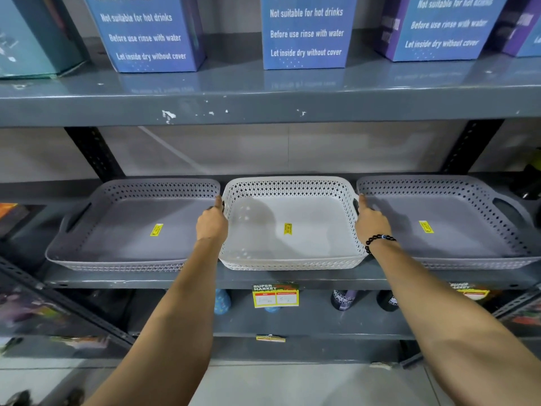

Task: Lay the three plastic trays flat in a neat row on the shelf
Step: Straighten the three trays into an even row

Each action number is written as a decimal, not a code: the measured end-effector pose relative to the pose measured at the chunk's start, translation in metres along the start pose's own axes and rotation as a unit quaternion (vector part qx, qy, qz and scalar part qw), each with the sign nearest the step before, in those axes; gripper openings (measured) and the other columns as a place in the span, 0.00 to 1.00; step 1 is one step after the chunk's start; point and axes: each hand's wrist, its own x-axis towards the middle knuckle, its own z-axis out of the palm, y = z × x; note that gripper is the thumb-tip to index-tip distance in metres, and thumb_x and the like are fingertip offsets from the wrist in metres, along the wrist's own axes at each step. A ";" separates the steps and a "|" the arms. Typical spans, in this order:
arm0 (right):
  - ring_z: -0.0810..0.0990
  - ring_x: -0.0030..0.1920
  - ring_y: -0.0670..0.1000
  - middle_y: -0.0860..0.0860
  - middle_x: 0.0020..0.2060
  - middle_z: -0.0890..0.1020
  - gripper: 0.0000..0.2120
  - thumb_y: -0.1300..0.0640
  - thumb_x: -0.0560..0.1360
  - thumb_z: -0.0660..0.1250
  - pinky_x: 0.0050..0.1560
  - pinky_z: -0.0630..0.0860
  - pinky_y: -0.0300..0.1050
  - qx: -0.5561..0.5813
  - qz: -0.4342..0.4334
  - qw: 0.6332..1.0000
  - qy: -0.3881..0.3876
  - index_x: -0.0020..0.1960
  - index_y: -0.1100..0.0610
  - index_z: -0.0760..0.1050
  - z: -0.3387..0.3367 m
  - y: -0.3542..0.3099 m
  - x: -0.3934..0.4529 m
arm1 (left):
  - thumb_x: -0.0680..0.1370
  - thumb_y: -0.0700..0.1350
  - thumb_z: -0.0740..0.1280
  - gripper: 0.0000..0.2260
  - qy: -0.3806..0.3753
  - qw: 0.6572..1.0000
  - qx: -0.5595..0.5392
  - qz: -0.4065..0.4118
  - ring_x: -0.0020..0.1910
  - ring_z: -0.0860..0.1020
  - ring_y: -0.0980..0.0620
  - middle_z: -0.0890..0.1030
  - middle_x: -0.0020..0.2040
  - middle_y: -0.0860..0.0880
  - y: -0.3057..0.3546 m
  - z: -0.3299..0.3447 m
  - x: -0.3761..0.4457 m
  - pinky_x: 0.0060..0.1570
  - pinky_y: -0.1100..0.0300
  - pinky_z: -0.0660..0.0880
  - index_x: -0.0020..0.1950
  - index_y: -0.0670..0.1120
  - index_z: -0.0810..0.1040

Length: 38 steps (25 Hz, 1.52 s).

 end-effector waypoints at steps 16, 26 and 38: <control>0.80 0.53 0.63 0.66 0.55 0.79 0.33 0.70 0.77 0.51 0.49 0.77 0.52 0.028 0.014 0.999 -0.021 0.78 0.53 0.46 -0.008 -0.004 -0.017 | 0.78 0.30 0.51 0.30 0.006 1.000 -0.007 -0.012 0.54 0.77 0.35 0.79 0.56 0.34 -0.003 0.004 -0.007 0.53 0.45 0.75 0.78 0.49 0.54; 0.79 0.55 0.62 0.67 0.60 0.77 0.34 0.70 0.77 0.52 0.52 0.77 0.51 0.037 0.021 0.999 -0.025 0.78 0.53 0.46 -0.007 0.000 -0.025 | 0.78 0.30 0.52 0.30 0.008 1.000 -0.002 -0.011 0.54 0.77 0.34 0.79 0.56 0.33 -0.004 0.002 -0.017 0.51 0.46 0.75 0.78 0.48 0.54; 0.80 0.55 0.62 0.68 0.59 0.78 0.33 0.70 0.77 0.51 0.52 0.78 0.51 0.027 0.024 0.999 -0.020 0.78 0.54 0.46 -0.006 0.000 -0.020 | 0.77 0.30 0.51 0.29 0.010 1.000 0.001 -0.004 0.55 0.77 0.33 0.78 0.57 0.32 -0.004 0.003 -0.016 0.52 0.45 0.75 0.77 0.46 0.55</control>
